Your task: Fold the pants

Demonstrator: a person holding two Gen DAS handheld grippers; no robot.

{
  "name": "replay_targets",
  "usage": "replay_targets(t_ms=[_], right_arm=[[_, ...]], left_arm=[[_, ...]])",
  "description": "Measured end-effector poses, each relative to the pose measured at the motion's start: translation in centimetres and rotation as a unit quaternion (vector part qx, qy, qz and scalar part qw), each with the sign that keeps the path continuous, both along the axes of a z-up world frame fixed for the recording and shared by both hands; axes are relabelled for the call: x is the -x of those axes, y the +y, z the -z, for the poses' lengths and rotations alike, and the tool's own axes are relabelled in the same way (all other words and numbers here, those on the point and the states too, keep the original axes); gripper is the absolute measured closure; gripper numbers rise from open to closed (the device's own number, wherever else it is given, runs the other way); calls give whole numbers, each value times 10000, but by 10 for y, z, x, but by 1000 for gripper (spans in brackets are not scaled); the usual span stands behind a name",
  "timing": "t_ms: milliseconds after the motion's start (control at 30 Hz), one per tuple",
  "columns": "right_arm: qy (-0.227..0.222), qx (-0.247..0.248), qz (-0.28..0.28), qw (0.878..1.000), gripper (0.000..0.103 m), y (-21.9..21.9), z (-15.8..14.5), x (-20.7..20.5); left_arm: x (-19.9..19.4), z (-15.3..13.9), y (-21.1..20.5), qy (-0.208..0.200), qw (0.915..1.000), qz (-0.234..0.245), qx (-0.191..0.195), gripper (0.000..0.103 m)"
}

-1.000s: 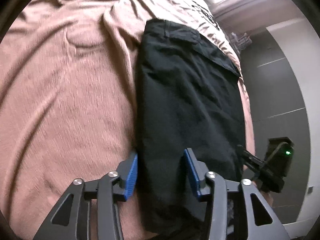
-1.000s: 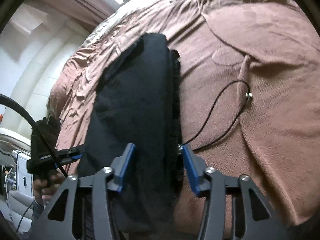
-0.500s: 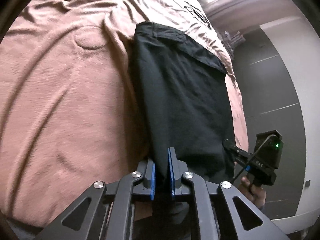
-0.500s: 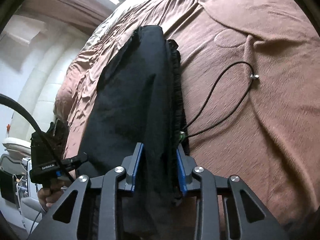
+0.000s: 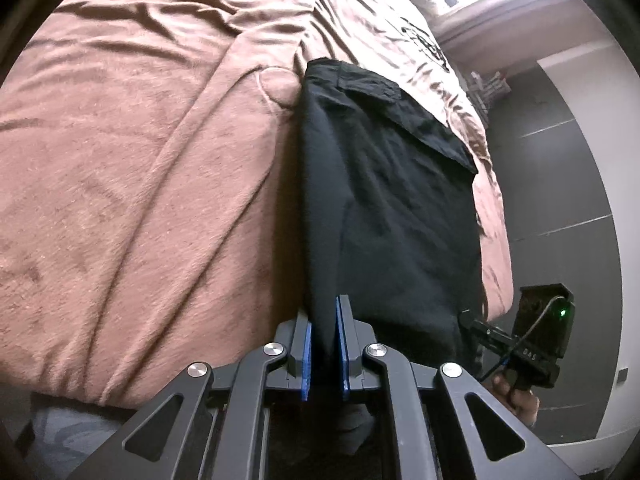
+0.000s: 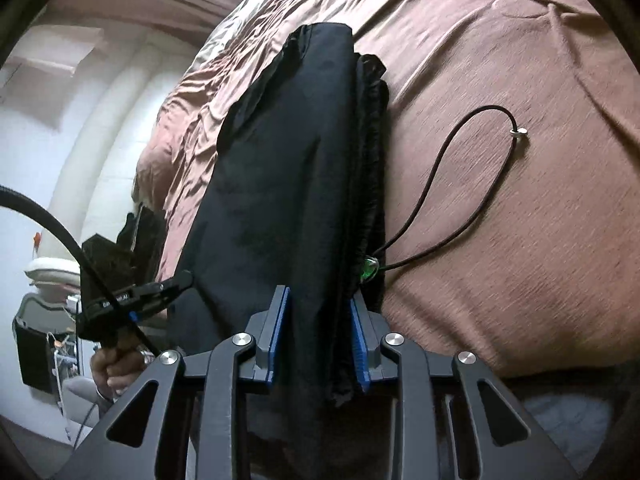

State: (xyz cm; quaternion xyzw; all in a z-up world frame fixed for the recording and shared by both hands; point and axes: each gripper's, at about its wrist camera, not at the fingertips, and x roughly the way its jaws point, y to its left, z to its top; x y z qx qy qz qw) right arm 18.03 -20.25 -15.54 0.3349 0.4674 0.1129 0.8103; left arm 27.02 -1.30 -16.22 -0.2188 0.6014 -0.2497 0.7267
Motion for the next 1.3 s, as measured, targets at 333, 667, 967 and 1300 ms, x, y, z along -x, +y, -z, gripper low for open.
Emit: replay_targets(t_ms=[333, 667, 967, 1300], right_arm=[[-385, -49, 408, 9984, 34, -46, -25, -7], [-225, -710, 373, 9965, 34, -58, 11, -54], [77, -693, 203, 9974, 34, -61, 18, -77], [112, -814, -13, 9966, 42, -60, 22, -108]], left_arm=[[-14, -6, -2, -255, 9994, -95, -217, 55], [-51, 4, -3, -231, 9995, -155, -118, 55], [-81, 11, -16, -221, 9997, 18, 31, 55], [-117, 30, -25, -132, 9995, 114, 264, 57]])
